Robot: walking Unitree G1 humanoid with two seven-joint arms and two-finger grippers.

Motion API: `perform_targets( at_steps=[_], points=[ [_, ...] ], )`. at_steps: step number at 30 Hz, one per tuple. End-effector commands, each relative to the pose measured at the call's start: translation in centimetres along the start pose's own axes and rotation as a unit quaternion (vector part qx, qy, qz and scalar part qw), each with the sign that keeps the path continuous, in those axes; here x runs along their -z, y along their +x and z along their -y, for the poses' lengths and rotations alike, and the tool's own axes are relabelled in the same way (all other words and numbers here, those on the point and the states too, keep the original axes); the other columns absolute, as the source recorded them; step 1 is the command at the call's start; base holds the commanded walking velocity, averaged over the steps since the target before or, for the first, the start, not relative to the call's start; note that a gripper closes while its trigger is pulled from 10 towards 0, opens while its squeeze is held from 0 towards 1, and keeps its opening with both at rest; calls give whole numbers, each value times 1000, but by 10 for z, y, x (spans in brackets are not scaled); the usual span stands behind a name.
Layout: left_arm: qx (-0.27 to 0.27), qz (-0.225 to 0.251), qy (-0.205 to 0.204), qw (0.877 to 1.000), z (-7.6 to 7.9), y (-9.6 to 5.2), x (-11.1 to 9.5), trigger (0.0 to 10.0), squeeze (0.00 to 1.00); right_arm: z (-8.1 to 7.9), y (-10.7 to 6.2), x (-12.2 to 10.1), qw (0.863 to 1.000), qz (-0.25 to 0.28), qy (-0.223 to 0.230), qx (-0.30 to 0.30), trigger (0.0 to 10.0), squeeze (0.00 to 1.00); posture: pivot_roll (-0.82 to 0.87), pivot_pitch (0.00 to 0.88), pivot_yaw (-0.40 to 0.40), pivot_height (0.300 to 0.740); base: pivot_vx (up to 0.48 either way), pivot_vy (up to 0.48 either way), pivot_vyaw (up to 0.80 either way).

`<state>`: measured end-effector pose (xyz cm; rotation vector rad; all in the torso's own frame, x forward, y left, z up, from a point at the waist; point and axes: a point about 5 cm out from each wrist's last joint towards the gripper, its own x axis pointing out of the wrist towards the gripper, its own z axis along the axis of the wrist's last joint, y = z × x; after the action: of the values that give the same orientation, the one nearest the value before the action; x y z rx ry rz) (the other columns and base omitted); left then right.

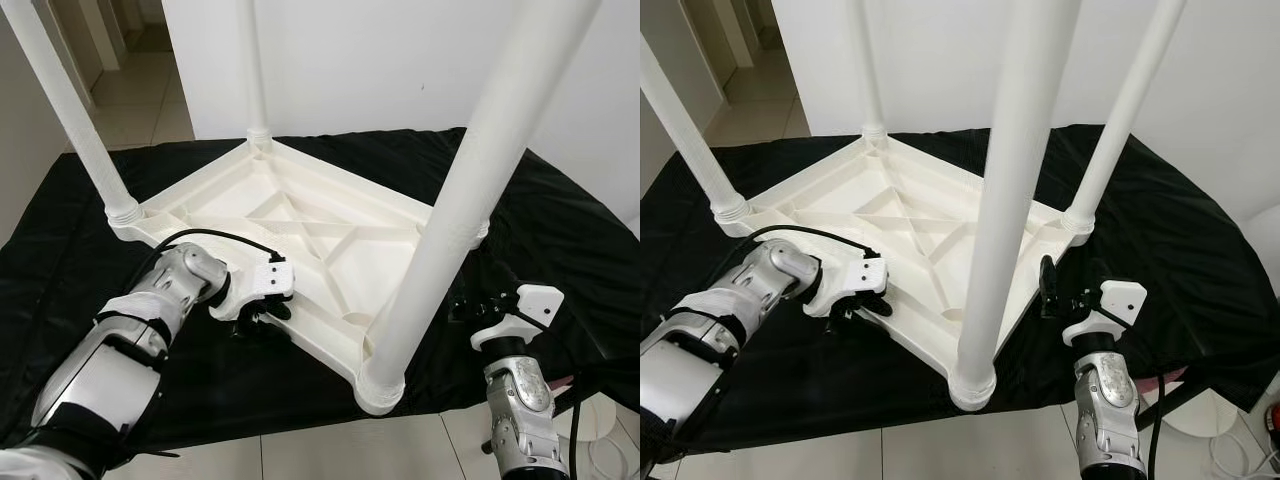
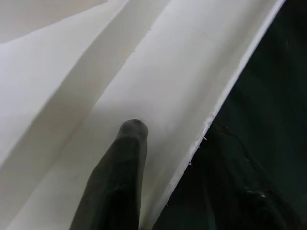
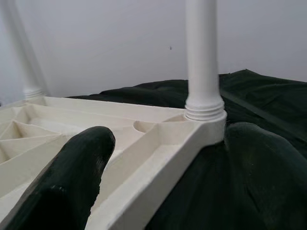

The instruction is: Building children table

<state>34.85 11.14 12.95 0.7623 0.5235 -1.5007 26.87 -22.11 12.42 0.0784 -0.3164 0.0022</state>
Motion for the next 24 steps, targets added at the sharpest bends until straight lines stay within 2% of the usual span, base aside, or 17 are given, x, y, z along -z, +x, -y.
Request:
perform_targets(
  at_steps=[1, 7, 11, 17, 19, 22, 23, 24],
  points=[
    [-92, -13, -38, 995, -7, -6, 13, 0, 0, 2, 0, 1, 1000, 1, -1, 5, 10000, 0, -90, 0, 45, 740, 0, 0, 0],
    [-151, -5, -30, 988, -13, -15, 13, 0, 0, 1, 1, 0, 1000, 4, -2, 4, 10000, 0, -95, 0, 45, 740, 0, 0, 0],
    [-155, -3, -29, 987, -13, -16, 14, 0, 0, 1, 1, -1, 1000, 5, -1, 5, 10000, 0, -95, 0, 45, 740, 0, 0, 0],
    [-188, 22, -36, 981, -9, -33, 20, 0, 0, 1, 0, 0, 1000, 2, -5, 3, 10000, 0, -90, 0, 38, 740, 0, 0, 0],
    [-188, 22, -36, 981, -9, -33, 20, 0, 0, 1, 0, 0, 1000, 2, -5, 3, 10000, 0, -90, 0, 38, 740, 0, 0, 0],
    [-187, 36, -14, 982, -3, -34, 16, 157, 0, 1, 2, 1, 1000, 0, -3, 2, 10000, 0, -75, 0, 22, 740, 0, 0, 0],
    [-178, 57, 2, 982, 0, -29, 7, 10000, 0, -1, 4, 3, 1000, -5, -5, 1, 10000, 0, -60, 0, 4, 740, 0, 0, 0],
    [-170, 70, 17, 983, 3, -25, -1, 10000, 0, -3, 7, 5, 1000, -9, -9, 4, 10000, 0, -58, 0, 2, 740, 0, 0, 0]
  ],
)
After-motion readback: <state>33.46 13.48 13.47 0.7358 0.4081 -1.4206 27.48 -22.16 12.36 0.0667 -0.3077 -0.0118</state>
